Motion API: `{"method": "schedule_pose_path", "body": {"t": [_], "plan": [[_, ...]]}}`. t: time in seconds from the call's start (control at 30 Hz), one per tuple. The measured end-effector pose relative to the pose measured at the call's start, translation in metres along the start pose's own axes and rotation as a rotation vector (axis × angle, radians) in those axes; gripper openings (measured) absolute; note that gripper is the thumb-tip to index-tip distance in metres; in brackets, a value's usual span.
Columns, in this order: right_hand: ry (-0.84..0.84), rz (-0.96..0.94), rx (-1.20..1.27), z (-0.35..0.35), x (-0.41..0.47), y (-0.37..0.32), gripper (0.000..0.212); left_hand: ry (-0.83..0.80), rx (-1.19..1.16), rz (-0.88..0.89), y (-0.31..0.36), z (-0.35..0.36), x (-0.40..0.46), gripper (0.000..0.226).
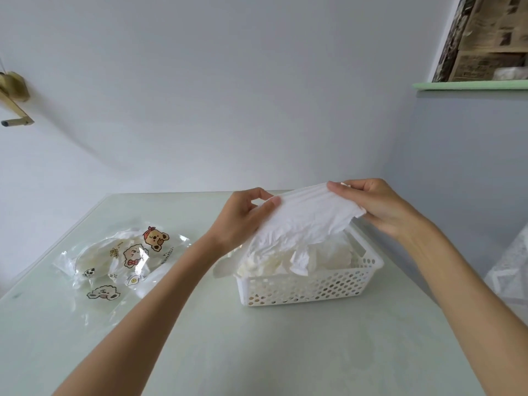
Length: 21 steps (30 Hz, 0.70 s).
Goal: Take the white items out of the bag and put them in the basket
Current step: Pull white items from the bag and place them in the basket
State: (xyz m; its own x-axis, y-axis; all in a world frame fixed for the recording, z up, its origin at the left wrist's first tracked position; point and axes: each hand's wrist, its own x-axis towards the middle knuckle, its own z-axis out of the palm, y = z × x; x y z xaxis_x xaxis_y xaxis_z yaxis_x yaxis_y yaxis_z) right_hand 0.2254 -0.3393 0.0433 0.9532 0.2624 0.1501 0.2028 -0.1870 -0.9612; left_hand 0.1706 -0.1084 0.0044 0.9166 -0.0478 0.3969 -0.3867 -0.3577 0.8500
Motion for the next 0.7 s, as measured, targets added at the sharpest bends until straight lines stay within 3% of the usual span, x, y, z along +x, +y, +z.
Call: {"method": "schedule_pose_path", "body": {"t": [0.1, 0.23, 0.3, 0.4, 0.5, 0.6, 0.7], "plan": [[0.128, -0.016, 0.014, 0.005, 0.013, 0.007, 0.029, 0.026, 0.123, 0.011, -0.014, 0.011, 0.018, 0.032], [0.285, -0.077, 0.144, 0.023, 0.033, 0.012, 0.037, 0.114, 0.170, -0.009, -0.021, 0.016, 0.028, 0.037], [0.374, -0.141, 0.138, 0.036, 0.034, 0.009, 0.027, 0.239, 0.126, -0.022, -0.017, 0.015, 0.031, 0.042], [0.481, -0.344, 0.026, 0.058, 0.026, 0.002, 0.032, 0.501, -0.024, -0.003, -0.006, 0.011, 0.030, 0.040], [0.468, -0.458, -0.057, 0.069, 0.018, -0.004, 0.031, 0.682, -0.006, 0.086, 0.006, -0.001, 0.026, 0.030], [0.450, -0.390, -0.082, 0.051, 0.026, 0.007, 0.036, 0.611, 0.217, 0.046, 0.004, -0.006, 0.030, 0.027], [0.401, -0.172, -0.236, 0.023, 0.036, 0.045, 0.021, 0.358, 0.496, -0.121, -0.022, 0.011, 0.051, 0.028]]}}
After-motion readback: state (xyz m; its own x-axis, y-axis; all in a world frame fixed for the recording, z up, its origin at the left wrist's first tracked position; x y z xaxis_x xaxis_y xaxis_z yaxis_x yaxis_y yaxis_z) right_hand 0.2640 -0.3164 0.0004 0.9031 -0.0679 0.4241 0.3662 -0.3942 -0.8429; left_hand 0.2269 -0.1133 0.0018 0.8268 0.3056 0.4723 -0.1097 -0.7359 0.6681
